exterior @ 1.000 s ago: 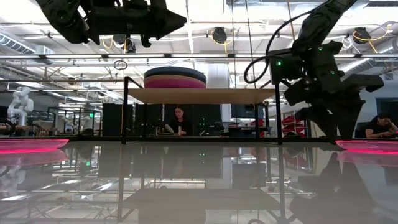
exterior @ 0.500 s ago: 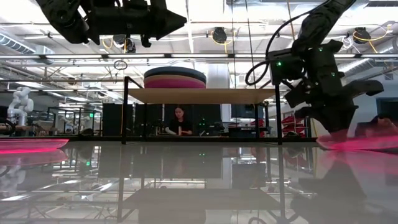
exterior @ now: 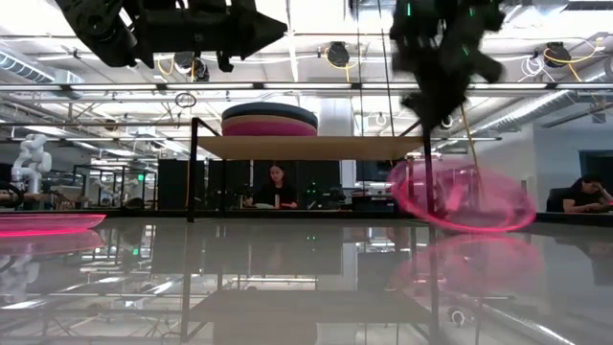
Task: Place and stack plates onto a shelf
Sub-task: Put the right pink plate on the shelf
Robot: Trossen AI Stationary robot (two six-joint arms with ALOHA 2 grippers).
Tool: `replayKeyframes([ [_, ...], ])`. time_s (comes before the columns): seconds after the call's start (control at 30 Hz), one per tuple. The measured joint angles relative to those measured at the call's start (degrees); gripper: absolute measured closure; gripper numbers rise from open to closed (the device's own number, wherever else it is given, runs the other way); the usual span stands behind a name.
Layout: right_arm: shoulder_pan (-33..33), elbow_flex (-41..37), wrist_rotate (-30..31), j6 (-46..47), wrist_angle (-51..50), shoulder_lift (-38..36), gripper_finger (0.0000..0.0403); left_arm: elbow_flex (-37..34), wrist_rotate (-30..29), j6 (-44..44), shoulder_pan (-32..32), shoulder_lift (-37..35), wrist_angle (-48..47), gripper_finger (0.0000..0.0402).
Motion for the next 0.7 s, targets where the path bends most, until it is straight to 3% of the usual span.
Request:
replayKeyframes([
  [0.17, -2.3, 8.4, 12.7, -1.3, 6.4, -3.3, 0.0403, 0.0, 0.1, 1.8, -0.8, -0.5, 0.3, 0.0314],
  [0.23, -4.2, 11.7, 13.8, -1.8, 6.4, -3.4, 0.0403, 0.0, 0.1, 1.9, -0.8, -0.9, -0.2, 0.0314],
  [0.37, -6.9, 13.7, 9.5, 0.8, 6.6, -3.4, 0.0403, 0.0, 0.1, 1.9, -1.0, -1.3, -0.7, 0.0314],
  [0.47, -6.5, 11.6, 1.2, 1.8, 6.4, -3.4, 0.0403, 0.0, 0.1, 1.9, -1.2, -1.6, -1.5, 0.0314],
  [0.57, -2.0, 8.8, -6.7, 2.9, 7.2, -3.3, 0.0403, 0.0, 0.1, 2.1, -1.4, -1.6, -3.1, 0.0314],
  [0.7, 7.8, 5.0, -4.4, 3.9, 7.8, -3.4, 0.0402, 0.0, 0.1, 2.0, -1.6, -1.6, -4.7, 0.0314],
])
